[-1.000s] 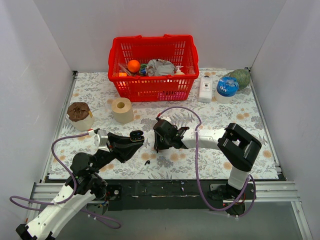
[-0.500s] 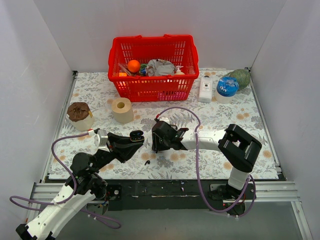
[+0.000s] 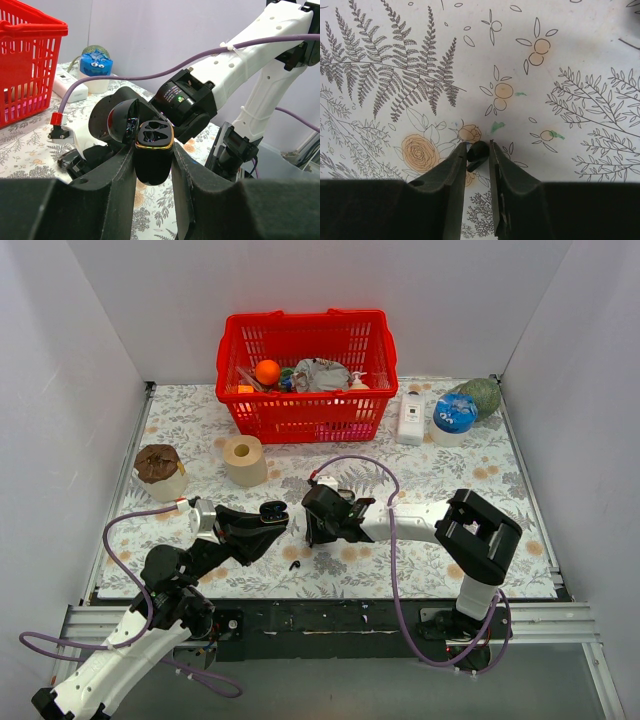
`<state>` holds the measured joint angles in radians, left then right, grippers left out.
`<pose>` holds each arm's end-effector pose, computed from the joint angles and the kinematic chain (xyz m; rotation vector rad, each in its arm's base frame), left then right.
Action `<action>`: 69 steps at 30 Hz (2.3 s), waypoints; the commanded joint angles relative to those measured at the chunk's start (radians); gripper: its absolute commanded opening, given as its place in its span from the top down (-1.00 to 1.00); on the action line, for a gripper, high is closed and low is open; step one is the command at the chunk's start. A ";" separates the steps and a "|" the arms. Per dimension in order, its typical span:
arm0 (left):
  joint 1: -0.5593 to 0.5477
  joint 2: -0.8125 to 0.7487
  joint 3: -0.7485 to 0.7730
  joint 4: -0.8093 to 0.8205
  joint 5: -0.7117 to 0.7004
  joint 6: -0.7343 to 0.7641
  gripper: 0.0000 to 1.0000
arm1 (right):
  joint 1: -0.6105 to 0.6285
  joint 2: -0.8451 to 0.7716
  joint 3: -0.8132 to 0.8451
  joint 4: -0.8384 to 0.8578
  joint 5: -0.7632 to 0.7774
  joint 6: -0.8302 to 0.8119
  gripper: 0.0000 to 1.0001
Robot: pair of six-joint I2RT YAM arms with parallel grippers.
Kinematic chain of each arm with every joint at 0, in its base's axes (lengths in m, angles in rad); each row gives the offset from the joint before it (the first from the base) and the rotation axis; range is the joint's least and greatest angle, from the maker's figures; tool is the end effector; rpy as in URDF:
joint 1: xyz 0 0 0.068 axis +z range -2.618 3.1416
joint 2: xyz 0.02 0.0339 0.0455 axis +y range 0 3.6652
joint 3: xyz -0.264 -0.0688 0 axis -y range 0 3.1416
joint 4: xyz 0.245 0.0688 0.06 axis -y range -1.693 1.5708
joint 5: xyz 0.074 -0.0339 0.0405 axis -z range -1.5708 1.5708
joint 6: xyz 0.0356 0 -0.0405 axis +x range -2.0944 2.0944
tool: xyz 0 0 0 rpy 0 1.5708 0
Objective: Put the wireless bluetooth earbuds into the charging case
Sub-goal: Pick up the earbud from the center of the board, then place the earbud in the charging case.
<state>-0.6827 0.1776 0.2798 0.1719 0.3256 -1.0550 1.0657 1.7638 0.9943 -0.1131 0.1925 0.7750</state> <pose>0.0715 -0.0728 0.2740 0.0416 1.5186 -1.6538 0.1790 0.3096 0.1611 -0.2785 2.5044 0.5710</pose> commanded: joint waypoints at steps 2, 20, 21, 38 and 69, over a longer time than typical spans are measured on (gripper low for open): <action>0.000 -0.009 0.041 -0.008 0.004 0.001 1.00 | 0.023 0.071 -0.040 -0.178 -0.018 -0.005 0.50; -0.002 0.020 0.065 -0.009 -0.002 0.010 1.00 | 0.022 -0.029 0.006 -0.258 0.148 -0.100 0.97; -0.002 0.023 0.064 -0.008 -0.003 0.010 1.00 | 0.023 -0.047 0.006 -0.260 0.157 -0.103 0.97; -0.002 0.105 0.090 0.064 -0.028 0.043 1.00 | 0.022 -0.303 0.128 -0.367 0.367 -0.243 0.97; -0.002 0.304 0.099 0.328 0.064 0.043 1.00 | 0.022 -0.832 0.230 -0.202 0.227 -0.580 0.97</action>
<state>-0.6827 0.4633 0.3752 0.4335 0.3470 -1.0138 1.0870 1.0641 1.3178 -0.4881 0.5293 0.2562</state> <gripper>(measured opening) 0.290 0.261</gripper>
